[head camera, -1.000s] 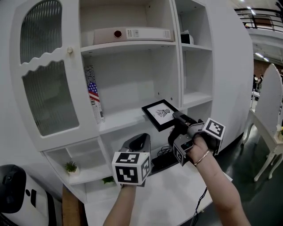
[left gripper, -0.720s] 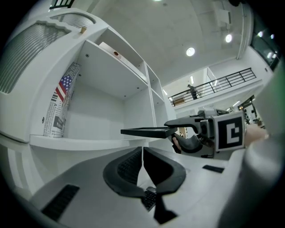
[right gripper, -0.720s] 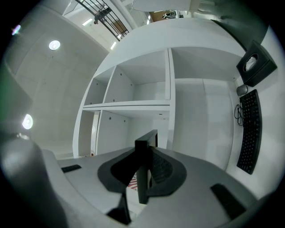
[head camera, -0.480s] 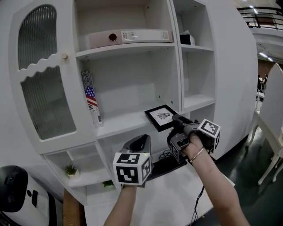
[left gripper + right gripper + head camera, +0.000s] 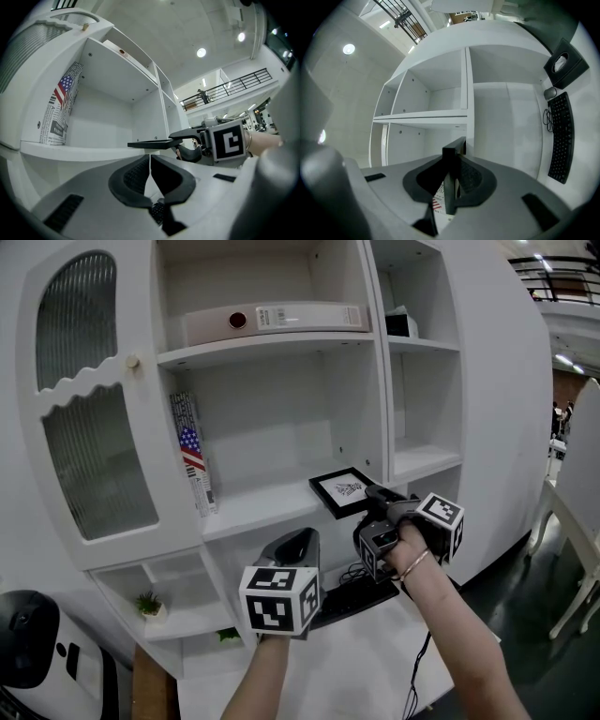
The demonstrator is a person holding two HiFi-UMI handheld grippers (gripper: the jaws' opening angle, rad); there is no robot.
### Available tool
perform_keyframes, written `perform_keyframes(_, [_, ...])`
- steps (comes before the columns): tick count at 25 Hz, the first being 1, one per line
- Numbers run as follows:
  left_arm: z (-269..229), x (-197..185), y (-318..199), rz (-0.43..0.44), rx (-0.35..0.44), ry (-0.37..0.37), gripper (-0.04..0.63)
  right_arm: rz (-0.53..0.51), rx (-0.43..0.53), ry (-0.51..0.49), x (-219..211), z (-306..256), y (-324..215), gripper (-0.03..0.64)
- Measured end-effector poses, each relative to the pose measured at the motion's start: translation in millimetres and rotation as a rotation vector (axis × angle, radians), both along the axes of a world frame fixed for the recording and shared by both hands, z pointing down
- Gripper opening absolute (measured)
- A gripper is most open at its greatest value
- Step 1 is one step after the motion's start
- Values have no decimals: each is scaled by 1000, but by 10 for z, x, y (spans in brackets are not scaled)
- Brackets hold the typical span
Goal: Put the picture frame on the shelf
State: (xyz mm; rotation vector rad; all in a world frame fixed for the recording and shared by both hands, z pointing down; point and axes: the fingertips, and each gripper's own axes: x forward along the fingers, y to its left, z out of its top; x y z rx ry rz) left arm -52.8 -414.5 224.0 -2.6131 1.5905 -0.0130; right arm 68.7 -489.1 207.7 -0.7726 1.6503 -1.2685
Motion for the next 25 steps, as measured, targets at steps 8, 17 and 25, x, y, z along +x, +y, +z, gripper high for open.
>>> perform_keyframes(8, [37, -48, -42, -20, -4, 6, 20, -1, -5, -27, -18, 15, -126, 55])
perform_keyframes(17, [100, -209, -46, -60, -20, 15, 20, -9, 25, -34, -65, -14, -217, 80])
perform_keyframes(25, [147, -262, -14, -70, -31, 21, 18, -36, 97, -53, -114, -116, -199, 212])
